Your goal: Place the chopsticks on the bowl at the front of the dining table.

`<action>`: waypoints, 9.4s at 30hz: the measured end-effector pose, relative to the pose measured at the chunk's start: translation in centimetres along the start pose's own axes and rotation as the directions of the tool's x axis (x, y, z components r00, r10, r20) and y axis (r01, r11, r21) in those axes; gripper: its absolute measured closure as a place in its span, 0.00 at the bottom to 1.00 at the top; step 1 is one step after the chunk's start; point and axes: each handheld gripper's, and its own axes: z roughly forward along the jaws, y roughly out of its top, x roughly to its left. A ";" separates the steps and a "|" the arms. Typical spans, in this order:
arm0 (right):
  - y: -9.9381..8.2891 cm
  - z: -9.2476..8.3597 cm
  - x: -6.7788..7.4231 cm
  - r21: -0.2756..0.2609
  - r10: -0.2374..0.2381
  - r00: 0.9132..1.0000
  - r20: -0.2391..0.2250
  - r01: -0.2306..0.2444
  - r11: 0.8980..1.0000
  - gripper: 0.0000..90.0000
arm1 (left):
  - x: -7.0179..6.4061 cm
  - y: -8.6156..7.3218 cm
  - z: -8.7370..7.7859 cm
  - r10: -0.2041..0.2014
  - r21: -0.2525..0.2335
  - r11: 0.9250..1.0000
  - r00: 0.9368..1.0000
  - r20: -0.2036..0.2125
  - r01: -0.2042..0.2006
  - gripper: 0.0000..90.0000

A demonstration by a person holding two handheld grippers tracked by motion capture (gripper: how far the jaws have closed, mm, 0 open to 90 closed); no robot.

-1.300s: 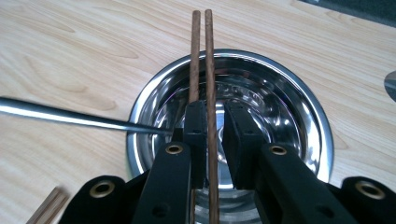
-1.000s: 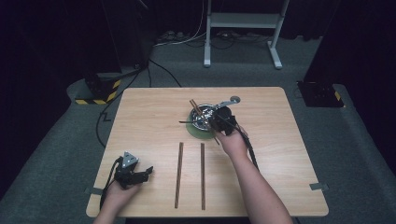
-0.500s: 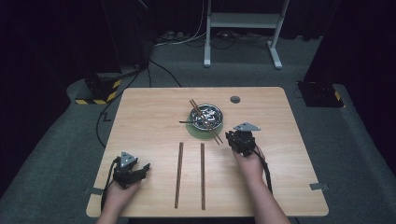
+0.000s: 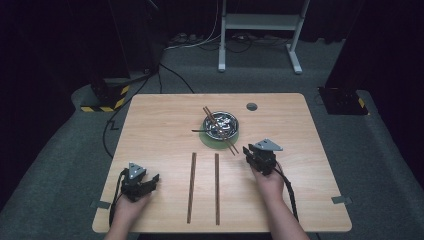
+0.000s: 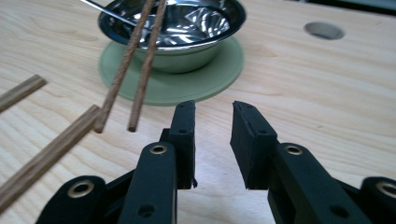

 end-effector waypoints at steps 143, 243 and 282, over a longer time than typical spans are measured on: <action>0.7 0.3 4.9 -0.020 -0.132 0.966 -0.224 0.131 0.991 0.94 | -16.1 14.6 11.4 0.158 -0.069 0.986 0.977 0.143 -0.150 0.97; 0.3 0.3 3.8 0.015 -0.078 0.976 -0.206 0.082 0.997 0.84 | -14.3 8.1 5.0 0.231 -0.098 0.971 0.965 0.127 -0.219 0.84; -4.1 -3.3 -3.5 0.198 0.026 0.999 -0.037 -0.018 0.980 0.48 | 0.0 0.6 0.9 0.009 0.028 1.000 1.000 0.014 -0.010 0.23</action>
